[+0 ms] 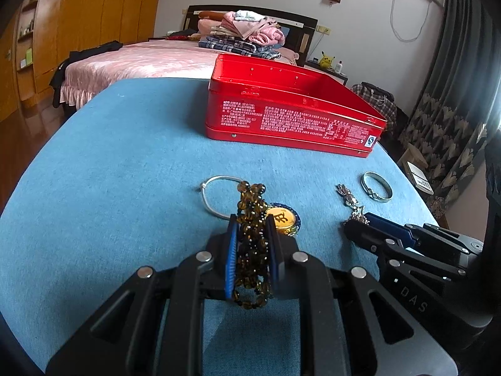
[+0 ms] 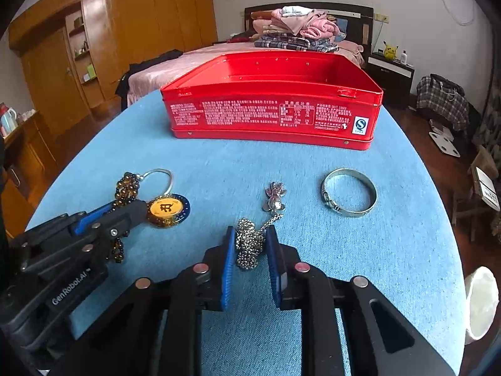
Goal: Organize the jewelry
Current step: 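Carry the bead strand and charm chain over the red tin and open both grippers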
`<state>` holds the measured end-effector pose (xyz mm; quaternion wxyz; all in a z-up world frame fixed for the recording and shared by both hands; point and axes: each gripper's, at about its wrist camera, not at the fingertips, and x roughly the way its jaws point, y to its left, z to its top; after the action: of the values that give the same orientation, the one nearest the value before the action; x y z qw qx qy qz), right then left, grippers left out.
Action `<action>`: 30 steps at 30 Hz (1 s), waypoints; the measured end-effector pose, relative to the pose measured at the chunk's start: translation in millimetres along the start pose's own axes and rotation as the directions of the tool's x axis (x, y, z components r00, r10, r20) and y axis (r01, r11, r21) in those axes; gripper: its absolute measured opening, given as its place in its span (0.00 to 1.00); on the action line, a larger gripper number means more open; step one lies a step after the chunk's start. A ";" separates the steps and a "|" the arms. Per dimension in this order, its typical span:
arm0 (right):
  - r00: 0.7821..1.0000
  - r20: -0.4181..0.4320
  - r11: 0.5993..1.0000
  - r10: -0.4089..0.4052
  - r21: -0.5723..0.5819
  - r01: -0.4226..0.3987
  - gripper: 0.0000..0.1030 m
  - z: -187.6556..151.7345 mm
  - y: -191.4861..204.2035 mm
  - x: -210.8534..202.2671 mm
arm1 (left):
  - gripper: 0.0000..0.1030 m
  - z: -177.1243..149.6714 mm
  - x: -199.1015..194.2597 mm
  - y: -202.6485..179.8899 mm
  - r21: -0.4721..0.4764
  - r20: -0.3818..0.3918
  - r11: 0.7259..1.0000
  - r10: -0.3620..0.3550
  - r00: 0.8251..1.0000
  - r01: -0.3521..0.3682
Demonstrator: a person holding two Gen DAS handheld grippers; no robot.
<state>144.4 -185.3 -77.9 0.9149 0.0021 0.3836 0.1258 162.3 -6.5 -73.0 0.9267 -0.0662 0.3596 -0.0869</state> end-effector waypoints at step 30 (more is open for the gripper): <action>0.982 0.181 0.998 0.056 0.017 -0.060 0.16 48.0 -19.5 -85.8 | 0.15 56.1 -55.0 -30.3 0.024 0.161 0.998 -0.065 0.985 0.062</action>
<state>124.7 -219.6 14.2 0.9418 0.0347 0.3002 0.1475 156.9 -21.3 9.7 0.9501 -0.0759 0.2801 -0.1143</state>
